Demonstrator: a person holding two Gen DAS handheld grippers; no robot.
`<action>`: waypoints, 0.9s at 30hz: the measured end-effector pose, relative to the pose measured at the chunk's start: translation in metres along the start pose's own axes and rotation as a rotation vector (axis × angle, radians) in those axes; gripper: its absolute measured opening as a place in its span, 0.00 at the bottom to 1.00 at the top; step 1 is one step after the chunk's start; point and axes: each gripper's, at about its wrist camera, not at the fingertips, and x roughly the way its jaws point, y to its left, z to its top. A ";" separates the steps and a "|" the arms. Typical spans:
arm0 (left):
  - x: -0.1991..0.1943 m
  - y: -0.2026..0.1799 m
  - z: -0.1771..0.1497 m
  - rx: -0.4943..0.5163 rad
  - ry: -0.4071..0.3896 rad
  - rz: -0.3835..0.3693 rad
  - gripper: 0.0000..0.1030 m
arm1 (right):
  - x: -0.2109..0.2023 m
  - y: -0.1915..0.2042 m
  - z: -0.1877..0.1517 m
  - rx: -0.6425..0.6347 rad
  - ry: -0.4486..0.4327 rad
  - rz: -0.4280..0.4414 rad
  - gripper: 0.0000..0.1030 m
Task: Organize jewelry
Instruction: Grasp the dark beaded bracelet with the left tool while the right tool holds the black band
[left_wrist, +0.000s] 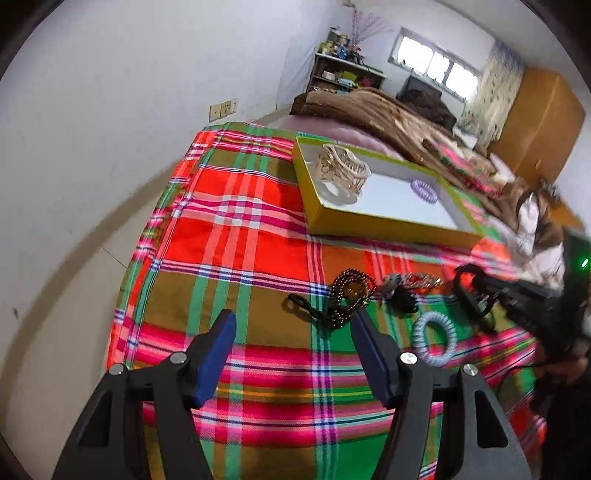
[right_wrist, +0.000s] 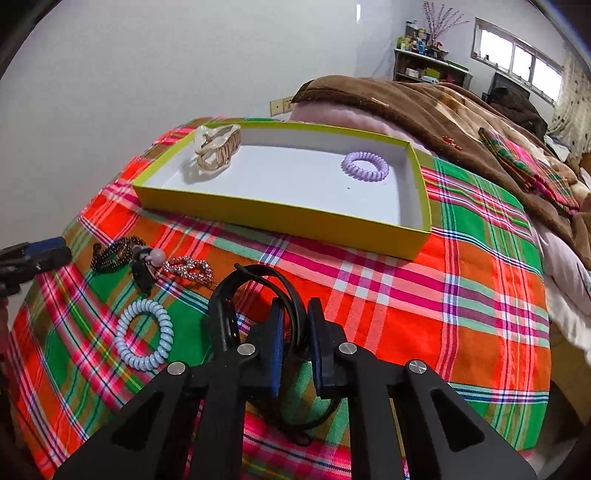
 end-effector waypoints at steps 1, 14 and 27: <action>0.002 -0.001 0.001 0.005 0.005 -0.005 0.65 | -0.002 -0.001 0.000 0.007 -0.007 -0.002 0.12; 0.031 -0.020 0.016 0.090 0.066 0.082 0.56 | -0.036 -0.003 0.003 0.037 -0.100 0.012 0.12; 0.040 -0.037 0.016 0.153 0.107 0.105 0.55 | -0.041 -0.004 0.002 0.046 -0.127 0.033 0.12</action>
